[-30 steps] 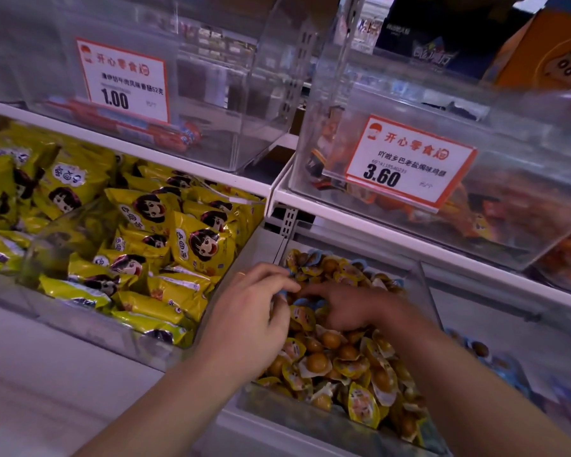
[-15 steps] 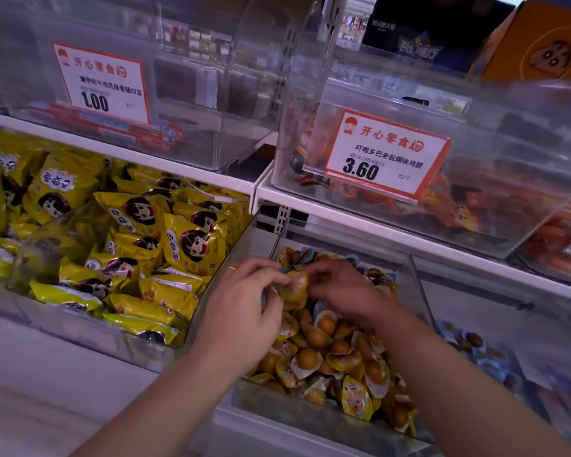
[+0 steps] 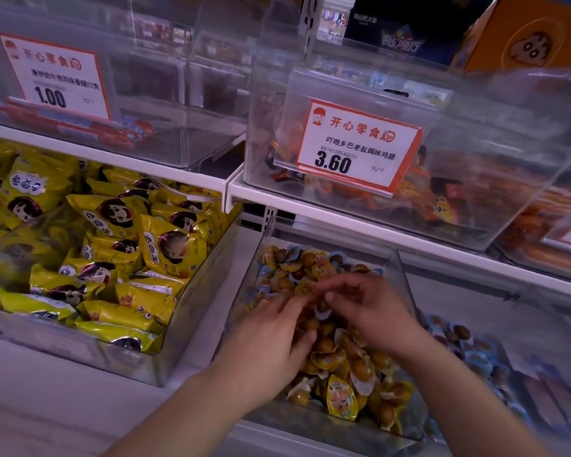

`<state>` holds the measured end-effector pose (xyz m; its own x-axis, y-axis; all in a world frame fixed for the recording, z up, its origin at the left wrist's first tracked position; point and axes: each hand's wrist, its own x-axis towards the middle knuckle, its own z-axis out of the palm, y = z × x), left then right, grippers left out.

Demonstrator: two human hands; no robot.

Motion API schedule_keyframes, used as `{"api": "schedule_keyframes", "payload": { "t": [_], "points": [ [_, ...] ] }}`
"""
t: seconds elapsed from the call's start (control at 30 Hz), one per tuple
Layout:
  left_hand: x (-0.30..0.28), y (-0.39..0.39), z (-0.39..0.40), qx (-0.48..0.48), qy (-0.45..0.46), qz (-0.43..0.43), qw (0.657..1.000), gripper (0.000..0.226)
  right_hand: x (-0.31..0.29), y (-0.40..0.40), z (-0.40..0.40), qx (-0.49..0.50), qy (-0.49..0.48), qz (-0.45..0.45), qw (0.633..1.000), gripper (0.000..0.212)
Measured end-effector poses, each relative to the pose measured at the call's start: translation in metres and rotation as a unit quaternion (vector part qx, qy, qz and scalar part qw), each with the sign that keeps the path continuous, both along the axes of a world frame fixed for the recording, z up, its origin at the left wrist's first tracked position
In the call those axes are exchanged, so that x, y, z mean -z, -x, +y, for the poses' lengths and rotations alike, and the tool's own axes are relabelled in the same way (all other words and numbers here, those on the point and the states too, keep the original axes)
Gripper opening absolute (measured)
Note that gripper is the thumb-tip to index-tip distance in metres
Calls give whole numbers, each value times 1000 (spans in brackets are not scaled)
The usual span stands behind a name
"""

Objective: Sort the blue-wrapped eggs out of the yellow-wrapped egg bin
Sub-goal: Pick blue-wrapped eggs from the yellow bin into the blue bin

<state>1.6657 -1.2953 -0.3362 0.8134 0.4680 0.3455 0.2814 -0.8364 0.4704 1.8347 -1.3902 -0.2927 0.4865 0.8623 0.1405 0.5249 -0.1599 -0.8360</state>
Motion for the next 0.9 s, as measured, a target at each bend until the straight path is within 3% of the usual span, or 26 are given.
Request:
{"api": "schedule_keyframes", "payload": {
  "t": [0.2, 0.4, 0.6, 0.67, 0.73, 0.83, 0.9],
  "points": [
    [3, -8, 3, 14, -13, 21, 1000, 33, 8, -2, -16, 36, 114, -188, 975, 33],
    [-2, -6, 3, -31, 48, -30, 998, 14, 4, -8, -7, -30, 207, -171, 963, 64],
    [-3, -17, 8, -64, 74, -21, 995, 43, 7, -6, 18, -100, 284, -190, 934, 87],
    [-2, -20, 9, -83, 57, -42, 994, 45, -3, -7, 28, -121, 311, -212, 918, 81],
    [1, -20, 10, -100, 19, -35, 994, 47, -12, -9, 42, -136, 330, -241, 903, 60],
    [11, -19, 5, -113, -55, 89, 988, 53, -18, -9, 64, -141, 360, -224, 894, 38],
    [13, -19, 3, -113, -77, 158, 978, 56, -11, -6, 71, -118, 347, -245, 898, 34]
  ]
}}
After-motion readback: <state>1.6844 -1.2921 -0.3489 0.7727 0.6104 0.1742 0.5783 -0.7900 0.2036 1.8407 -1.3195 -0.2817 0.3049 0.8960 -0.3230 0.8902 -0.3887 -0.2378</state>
